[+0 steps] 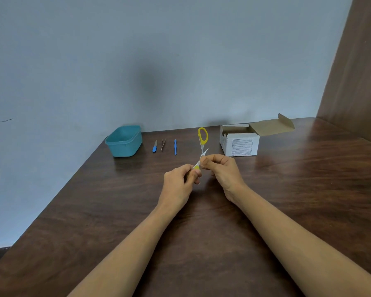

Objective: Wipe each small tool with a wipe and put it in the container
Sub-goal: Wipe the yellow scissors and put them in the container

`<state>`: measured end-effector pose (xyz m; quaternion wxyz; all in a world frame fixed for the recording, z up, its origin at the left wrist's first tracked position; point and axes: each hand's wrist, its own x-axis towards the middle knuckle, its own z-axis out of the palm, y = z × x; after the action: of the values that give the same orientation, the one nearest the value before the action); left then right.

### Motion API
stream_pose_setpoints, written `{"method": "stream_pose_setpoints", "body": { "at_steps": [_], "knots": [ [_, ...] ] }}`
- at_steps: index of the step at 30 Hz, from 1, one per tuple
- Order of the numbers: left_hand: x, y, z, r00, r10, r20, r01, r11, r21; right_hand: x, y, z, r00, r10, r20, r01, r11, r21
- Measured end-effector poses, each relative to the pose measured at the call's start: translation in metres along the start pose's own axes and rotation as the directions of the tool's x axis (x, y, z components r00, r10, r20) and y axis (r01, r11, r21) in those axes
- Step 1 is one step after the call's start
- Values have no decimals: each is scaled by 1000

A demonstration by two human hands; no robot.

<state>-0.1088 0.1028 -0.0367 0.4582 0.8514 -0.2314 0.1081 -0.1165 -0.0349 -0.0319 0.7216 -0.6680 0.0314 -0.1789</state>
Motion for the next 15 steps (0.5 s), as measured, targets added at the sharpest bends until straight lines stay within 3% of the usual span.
{"method": "stream_pose_setpoints", "body": {
  "at_steps": [7, 15],
  "knots": [
    [-1, 2, 2, 999, 10, 40, -10, 1000, -12, 2, 8, 2, 996, -51, -77, 37, 986, -165],
    [-1, 1, 1, 999, 20, 43, -21, 1000, 20, 0, 0, -2, 999, -24, 26, 24, 1000, -1]
  ]
}}
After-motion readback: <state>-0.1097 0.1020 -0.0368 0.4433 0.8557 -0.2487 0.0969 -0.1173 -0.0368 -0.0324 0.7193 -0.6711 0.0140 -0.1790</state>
